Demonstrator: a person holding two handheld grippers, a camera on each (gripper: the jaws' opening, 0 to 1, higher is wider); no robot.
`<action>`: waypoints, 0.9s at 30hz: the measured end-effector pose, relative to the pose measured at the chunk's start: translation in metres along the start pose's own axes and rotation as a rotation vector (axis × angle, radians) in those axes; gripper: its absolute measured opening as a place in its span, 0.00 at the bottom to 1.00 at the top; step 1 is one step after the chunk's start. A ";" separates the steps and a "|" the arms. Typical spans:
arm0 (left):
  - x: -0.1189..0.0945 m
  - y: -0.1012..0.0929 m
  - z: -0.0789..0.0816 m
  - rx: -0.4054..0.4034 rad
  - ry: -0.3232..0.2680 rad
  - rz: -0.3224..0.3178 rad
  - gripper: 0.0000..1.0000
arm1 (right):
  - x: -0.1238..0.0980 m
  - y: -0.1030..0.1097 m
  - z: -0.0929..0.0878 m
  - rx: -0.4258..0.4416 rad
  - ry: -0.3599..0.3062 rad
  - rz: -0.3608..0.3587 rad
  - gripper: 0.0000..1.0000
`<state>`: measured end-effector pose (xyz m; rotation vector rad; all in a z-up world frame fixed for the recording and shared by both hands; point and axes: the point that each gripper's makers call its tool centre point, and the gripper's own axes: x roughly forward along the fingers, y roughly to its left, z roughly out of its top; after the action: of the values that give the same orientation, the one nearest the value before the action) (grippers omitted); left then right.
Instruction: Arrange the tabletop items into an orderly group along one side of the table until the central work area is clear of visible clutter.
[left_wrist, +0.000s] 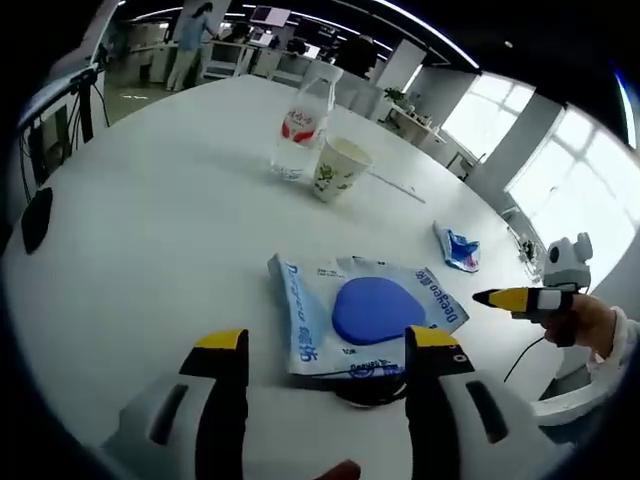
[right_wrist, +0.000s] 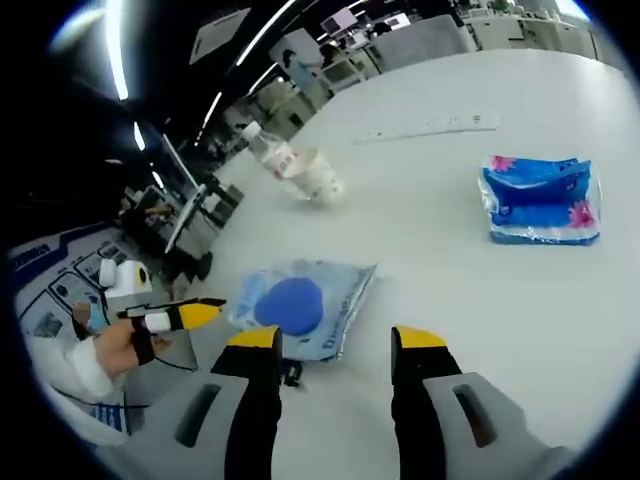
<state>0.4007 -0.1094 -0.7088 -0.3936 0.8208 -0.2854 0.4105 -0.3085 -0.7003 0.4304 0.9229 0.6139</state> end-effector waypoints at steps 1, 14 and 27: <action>0.001 0.001 0.000 -0.012 0.000 -0.004 0.61 | 0.003 0.001 -0.002 0.004 0.005 0.000 0.40; 0.016 0.004 -0.018 -0.103 0.035 -0.028 0.52 | 0.013 0.003 -0.007 0.082 -0.017 -0.007 0.36; 0.022 0.011 -0.015 -0.172 0.014 -0.052 0.26 | 0.024 -0.005 -0.016 0.151 0.003 -0.061 0.00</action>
<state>0.4049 -0.1116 -0.7376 -0.5750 0.8526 -0.2676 0.4097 -0.2954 -0.7257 0.5341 0.9850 0.4909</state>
